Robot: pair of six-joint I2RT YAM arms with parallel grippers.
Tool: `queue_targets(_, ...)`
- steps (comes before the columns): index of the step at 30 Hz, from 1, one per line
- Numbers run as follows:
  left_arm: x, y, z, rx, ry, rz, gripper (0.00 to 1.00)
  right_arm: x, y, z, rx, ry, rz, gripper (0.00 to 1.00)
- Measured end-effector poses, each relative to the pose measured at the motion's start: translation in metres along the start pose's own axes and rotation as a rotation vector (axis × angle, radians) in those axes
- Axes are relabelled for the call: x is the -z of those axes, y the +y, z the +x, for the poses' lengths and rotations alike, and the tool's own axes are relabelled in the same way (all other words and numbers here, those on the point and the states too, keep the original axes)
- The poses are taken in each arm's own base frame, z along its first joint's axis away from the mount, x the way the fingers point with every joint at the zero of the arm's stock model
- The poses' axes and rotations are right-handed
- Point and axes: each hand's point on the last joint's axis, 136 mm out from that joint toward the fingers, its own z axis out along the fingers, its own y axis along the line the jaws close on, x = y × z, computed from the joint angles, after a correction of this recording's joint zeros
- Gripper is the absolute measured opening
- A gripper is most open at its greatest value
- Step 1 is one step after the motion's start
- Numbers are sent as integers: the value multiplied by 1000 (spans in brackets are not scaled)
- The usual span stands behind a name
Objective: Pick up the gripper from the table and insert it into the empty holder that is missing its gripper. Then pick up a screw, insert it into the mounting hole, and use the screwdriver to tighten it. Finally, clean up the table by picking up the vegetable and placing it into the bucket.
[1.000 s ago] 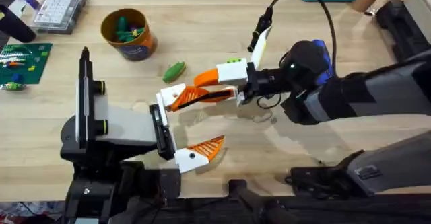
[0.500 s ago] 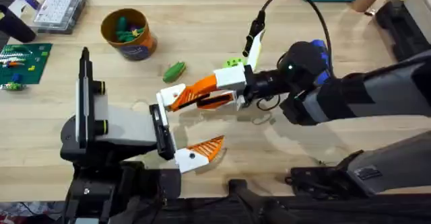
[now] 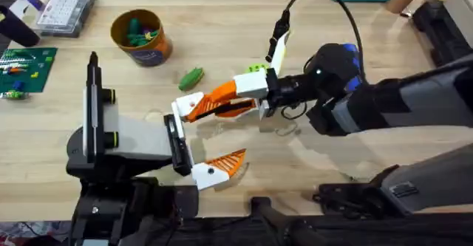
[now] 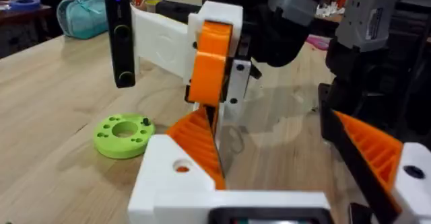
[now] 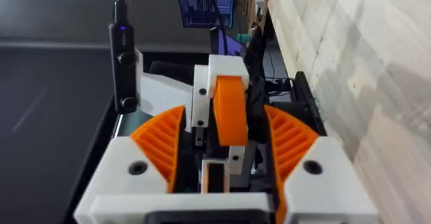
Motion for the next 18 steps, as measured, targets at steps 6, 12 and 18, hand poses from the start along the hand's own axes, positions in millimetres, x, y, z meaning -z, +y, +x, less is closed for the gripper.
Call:
queue_targets(6, 0, 0, 0, 0, 0, 0, 986, 0, 0, 0, -5, 0, 0, 321)
queue_targets(12, 0, 0, 0, -1, 0, 0, 986, 0, -1, 0, -12, 0, 2, 17)
queue_targets(18, 0, 0, 0, -1, 0, 0, 986, 0, 0, 0, -12, -1, 1, 15)
